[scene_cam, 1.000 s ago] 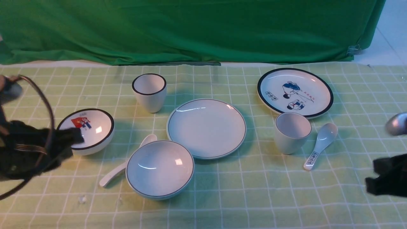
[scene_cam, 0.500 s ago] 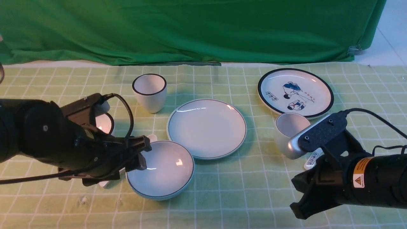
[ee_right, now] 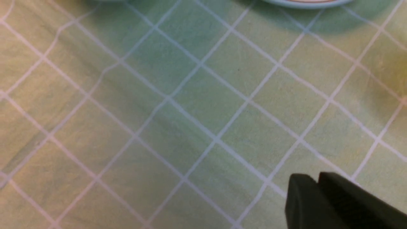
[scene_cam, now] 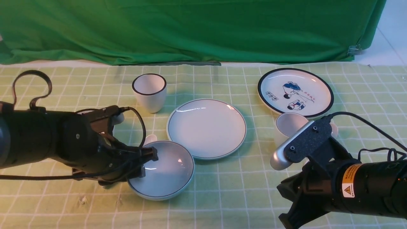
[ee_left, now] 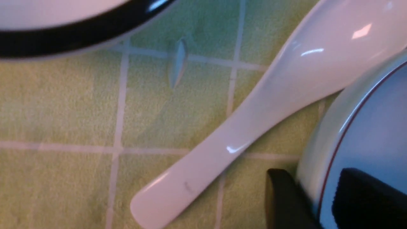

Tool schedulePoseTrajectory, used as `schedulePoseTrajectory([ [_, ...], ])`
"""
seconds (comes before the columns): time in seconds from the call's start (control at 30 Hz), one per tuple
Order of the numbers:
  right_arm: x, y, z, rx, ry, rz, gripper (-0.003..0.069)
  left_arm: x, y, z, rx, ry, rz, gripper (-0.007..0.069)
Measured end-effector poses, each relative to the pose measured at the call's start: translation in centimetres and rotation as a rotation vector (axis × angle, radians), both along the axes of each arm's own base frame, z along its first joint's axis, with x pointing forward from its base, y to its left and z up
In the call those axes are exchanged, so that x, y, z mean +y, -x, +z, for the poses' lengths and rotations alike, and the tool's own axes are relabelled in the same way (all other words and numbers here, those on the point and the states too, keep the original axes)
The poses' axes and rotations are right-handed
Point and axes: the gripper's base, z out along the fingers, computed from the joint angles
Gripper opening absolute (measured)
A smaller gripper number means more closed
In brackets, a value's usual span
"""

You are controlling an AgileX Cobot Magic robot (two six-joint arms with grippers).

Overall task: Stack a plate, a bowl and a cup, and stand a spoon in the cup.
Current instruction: Use the left arm to grab a blue rice bowl, then use the left arm to put the blue rice bowl into the blue large plate in the middle

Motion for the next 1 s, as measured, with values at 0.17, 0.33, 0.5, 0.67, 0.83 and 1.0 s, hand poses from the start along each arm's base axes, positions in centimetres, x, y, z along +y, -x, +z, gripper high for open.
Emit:
schedulePoseTrajectory([
  [0.17,0.0,0.0,0.0,-0.015,0.013,0.027,0.0108,-0.5,-0.9,2.0,-0.02,0.01,-0.053,0.0032],
  [0.33,0.1,-0.1,0.1,-0.034,0.013,0.042,0.0115,-1.6,-3.0,7.3,-0.127,0.022,-0.168,0.0026],
  [0.5,0.2,-0.2,0.1,-0.049,0.004,0.043,0.0122,-2.5,-6.2,10.1,-0.274,0.016,-0.205,0.0026],
  [0.67,0.2,-0.3,0.1,-0.051,0.003,0.043,0.0127,-3.8,-10.9,6.9,-0.252,0.015,-0.2,0.0026],
  [0.83,0.2,-0.3,0.1,-0.067,0.021,0.078,0.0132,-4.5,-12.7,2.8,-0.122,0.011,-0.217,0.0028],
  [1.0,0.2,-0.3,0.2,-0.086,0.029,0.101,0.0133,-4.6,-12.9,1.8,-0.085,0.009,-0.222,0.0041],
])
